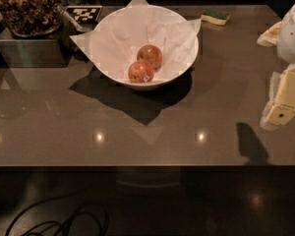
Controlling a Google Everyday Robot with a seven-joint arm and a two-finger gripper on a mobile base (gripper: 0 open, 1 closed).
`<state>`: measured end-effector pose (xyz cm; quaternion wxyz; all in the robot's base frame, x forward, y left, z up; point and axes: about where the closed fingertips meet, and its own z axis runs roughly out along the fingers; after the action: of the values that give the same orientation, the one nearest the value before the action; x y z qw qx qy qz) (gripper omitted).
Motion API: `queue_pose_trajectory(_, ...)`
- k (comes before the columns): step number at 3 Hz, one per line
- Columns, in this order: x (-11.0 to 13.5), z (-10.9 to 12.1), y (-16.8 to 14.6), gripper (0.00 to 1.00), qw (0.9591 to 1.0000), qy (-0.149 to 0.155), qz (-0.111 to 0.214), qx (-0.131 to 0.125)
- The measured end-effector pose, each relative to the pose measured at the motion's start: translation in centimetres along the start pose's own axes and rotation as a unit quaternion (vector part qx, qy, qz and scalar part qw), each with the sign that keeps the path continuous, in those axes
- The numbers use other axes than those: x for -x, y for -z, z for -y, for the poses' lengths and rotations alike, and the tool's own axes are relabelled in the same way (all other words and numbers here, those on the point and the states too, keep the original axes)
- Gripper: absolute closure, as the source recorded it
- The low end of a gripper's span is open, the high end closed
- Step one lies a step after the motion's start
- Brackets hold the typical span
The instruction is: Pick apple from white bowl
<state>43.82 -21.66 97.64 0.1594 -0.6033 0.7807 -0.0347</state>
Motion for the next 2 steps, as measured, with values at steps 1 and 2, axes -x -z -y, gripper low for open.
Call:
queue_pose_trajectory(1,0.0,0.0,0.0,0.00,1.0000,0.000,0.000,0.000)
queue_pose_trajectory(2,0.7,1.2,1.5,0.00,0.9993,0.016,0.033,-0.002)
